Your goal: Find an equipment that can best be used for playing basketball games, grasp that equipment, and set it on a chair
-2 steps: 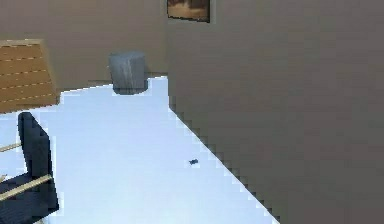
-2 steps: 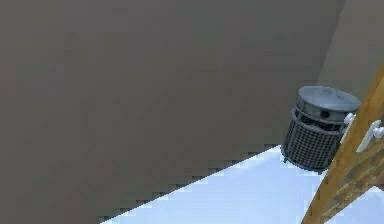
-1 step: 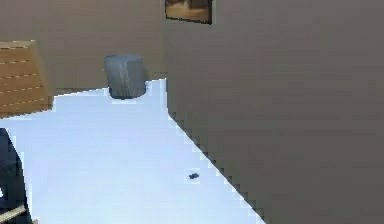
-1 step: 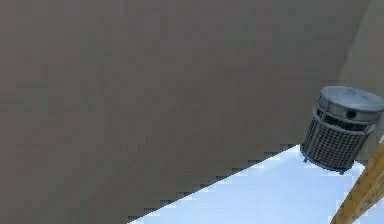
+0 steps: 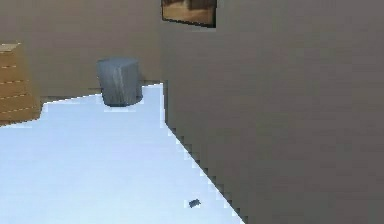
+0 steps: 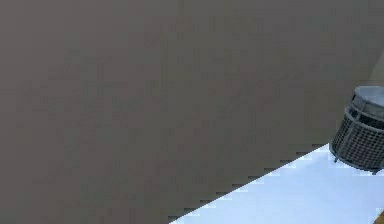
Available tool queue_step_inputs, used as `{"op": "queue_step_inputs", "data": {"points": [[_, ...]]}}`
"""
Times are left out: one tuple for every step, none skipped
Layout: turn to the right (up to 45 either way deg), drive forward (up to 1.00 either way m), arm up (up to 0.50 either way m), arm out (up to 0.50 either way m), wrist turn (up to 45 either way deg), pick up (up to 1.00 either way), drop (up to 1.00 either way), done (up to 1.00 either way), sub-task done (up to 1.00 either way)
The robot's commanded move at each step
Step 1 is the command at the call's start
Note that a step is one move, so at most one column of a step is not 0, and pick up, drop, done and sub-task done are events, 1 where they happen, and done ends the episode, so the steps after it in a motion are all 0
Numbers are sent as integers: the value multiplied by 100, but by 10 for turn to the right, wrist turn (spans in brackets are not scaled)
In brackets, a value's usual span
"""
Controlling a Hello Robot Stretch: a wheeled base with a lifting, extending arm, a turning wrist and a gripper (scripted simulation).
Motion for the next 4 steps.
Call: {"op": "queue_step_inputs", "data": {"points": [[-270, 0, 0, 0, 0, 0, 0, 0, 0], [0, 90, 0, 0, 0, 0, 0, 0, 0], [-360, 0, 0, 0, 0, 0, 0, 0, 0], [0, 80, 0, 0, 0, 0, 0, 0, 0]]}}
